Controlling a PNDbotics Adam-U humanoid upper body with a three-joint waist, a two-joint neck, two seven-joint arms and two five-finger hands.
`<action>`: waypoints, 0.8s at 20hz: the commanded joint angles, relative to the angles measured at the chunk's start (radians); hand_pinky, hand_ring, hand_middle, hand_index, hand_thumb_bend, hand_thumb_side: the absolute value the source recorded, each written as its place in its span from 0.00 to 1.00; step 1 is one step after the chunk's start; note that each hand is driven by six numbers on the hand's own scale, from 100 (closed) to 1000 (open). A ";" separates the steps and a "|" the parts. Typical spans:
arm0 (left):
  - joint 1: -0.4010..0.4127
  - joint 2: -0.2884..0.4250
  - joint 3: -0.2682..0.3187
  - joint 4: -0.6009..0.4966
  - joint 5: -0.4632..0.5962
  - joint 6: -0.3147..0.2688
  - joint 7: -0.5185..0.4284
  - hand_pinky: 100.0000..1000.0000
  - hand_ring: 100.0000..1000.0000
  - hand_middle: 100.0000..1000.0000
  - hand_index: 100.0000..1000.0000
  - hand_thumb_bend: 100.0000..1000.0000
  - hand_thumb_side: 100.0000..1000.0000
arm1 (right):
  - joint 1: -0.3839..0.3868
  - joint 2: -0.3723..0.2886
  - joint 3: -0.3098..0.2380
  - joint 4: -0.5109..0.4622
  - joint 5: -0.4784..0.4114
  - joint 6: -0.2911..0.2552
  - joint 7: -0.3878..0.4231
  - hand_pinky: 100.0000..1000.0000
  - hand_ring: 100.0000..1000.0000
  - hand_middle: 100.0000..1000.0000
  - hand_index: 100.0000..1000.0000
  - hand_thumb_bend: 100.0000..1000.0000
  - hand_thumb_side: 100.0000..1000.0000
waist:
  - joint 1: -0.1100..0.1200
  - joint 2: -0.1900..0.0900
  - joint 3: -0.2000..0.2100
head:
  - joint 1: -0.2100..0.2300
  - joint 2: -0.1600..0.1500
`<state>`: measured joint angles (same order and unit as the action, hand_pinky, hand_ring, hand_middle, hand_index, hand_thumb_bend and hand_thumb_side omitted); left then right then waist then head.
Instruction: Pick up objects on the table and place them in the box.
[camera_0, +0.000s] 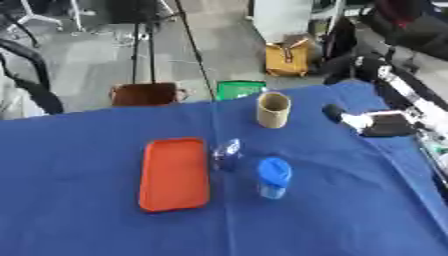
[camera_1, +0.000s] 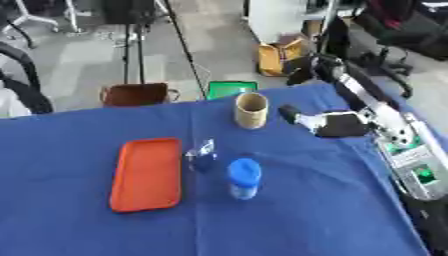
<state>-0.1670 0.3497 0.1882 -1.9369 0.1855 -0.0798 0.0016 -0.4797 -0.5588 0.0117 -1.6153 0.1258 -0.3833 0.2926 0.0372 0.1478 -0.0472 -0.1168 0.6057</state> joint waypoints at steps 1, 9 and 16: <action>-0.007 0.017 0.006 -0.013 -0.001 -0.003 0.001 0.45 0.78 0.79 0.89 0.29 1.00 | -0.004 -0.026 -0.005 -0.017 -0.001 -0.003 0.010 0.70 0.66 0.71 0.82 0.39 0.30 | -0.003 -0.017 0.001 | -0.005 0.003; -0.006 0.018 0.005 -0.013 0.000 -0.003 -0.001 0.45 0.77 0.78 0.89 0.29 1.00 | 0.014 -0.035 0.029 0.003 0.028 -0.036 0.110 0.72 0.68 0.74 0.85 0.41 0.31 | -0.003 -0.018 0.001 | -0.011 0.007; -0.008 0.020 0.003 -0.014 0.000 -0.002 -0.003 0.45 0.77 0.78 0.89 0.29 1.00 | 0.044 -0.040 0.074 0.075 0.113 -0.089 0.243 0.76 0.75 0.79 0.90 0.49 0.29 | -0.007 -0.016 0.001 | -0.020 0.010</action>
<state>-0.1669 0.3498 0.1879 -1.9369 0.1855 -0.0798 0.0000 -0.4255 -0.5661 0.0850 -1.5476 0.2192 -0.4625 0.5143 0.0328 0.1460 -0.0472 -0.1354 0.6133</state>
